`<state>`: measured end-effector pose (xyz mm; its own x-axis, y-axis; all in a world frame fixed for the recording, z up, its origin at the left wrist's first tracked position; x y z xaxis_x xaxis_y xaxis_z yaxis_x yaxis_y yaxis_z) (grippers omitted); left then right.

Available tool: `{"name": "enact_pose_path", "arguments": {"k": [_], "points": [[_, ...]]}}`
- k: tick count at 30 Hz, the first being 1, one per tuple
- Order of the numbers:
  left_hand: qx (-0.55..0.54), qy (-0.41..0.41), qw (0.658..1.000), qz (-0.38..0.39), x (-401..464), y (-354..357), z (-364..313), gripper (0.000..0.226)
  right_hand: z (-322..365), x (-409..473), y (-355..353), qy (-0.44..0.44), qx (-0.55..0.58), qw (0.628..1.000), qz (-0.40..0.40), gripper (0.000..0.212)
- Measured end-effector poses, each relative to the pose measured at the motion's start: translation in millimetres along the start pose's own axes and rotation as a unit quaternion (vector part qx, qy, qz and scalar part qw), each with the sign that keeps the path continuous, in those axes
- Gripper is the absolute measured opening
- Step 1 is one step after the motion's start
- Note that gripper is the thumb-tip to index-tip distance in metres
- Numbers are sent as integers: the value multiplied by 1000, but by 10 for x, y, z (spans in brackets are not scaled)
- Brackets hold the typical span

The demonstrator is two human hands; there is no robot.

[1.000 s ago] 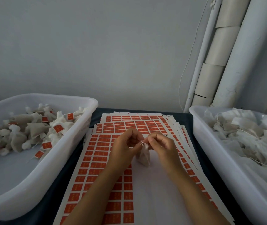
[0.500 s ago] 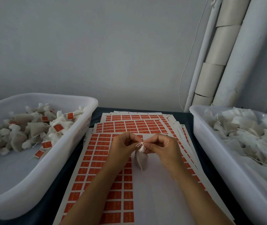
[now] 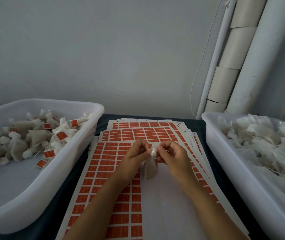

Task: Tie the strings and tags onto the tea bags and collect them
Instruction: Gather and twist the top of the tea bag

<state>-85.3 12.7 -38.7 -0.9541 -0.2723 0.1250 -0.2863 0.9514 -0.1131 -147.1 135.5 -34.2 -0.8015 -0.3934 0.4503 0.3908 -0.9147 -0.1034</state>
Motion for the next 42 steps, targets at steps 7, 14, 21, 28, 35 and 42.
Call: {"name": "enact_pose_path", "arguments": {"k": [7, 14, 21, 28, 35, 42], "points": [[-2, -12, 999, 31, -21, -32, -15, 16, -35, 10, -11, 15, -6, 1000, -20, 4], [124, 54, 991, -14, -7, 51, 1, 13, -22, 15, -37, 26, -2, 999, -36, 7], [135, 49, 988, -56, 11, 19, 37, 12, 15, 23, -80, -107, -212, 968, 76, 16], [138, 58, 987, -65, 19, 17, 26, 16, 49, -3, -92, -211, -358, 905, 88, 15], [153, 27, 983, -100, 23, -49, 32, 14, -6, 14, -101, -135, -323, 937, -10, 27], [152, 12, 985, -76, 11, -88, 7, 13, -49, 32, -126, -80, -257, 962, -40, 28]]}}
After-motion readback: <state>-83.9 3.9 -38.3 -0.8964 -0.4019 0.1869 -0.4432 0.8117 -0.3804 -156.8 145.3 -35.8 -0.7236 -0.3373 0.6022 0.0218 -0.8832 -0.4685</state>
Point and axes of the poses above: each hand's wrist, its own x-axis towards the middle knuckle, its own y-axis out of the palm, z = x × y, the point moved 1 cm from there along x, towards the middle knuckle, and after that the axes turned 8 degrees about -y, right-handed, at the moved point
